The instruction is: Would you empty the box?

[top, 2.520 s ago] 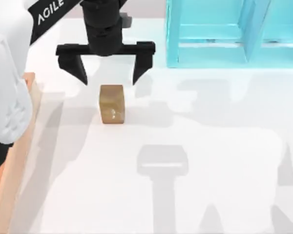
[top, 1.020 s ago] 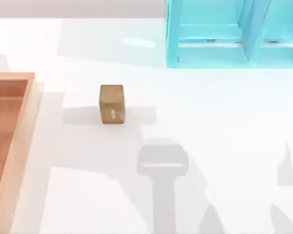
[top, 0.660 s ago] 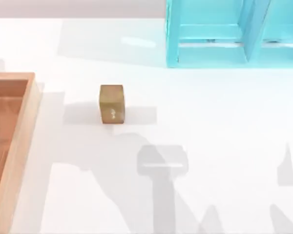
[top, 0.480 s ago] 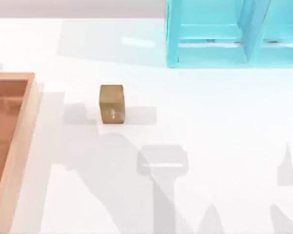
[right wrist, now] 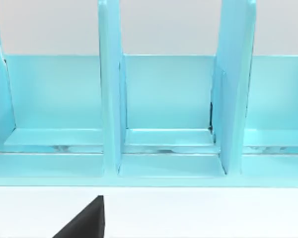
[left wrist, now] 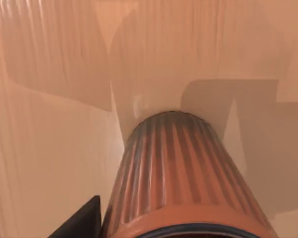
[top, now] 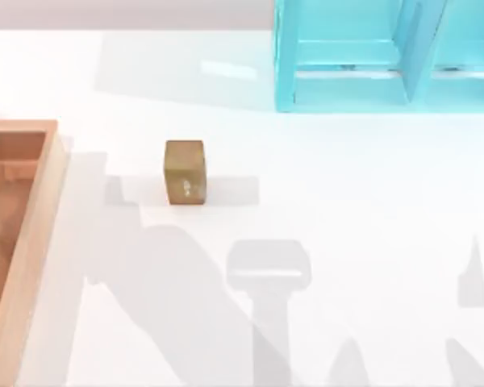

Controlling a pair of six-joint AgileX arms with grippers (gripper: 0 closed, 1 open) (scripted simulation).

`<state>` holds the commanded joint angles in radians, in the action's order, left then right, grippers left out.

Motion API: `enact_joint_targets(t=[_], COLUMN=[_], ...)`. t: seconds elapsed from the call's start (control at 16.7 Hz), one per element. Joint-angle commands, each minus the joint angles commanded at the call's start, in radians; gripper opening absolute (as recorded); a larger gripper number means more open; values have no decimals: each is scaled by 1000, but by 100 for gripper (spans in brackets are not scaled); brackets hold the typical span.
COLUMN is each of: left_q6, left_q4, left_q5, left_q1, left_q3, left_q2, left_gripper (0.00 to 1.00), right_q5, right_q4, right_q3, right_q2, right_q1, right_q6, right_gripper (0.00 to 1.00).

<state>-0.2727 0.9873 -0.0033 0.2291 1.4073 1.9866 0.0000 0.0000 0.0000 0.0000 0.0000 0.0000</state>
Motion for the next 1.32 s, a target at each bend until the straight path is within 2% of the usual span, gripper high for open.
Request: enact_joint_targets(t=[0.78,1.32], left_q6=[0,-1], left_q4=[0,0], left_q5=[0,0], left_q1=[0,-2], left_q3=[0,0], left_q2=[0,-2], left_gripper=[2,0], right_q5=[0,0], right_q4=[0,0], right_q3=[0,0], right_q2=[0,0], right_q1=[0,0], right_q6=[0,0], right_gripper=[100,100])
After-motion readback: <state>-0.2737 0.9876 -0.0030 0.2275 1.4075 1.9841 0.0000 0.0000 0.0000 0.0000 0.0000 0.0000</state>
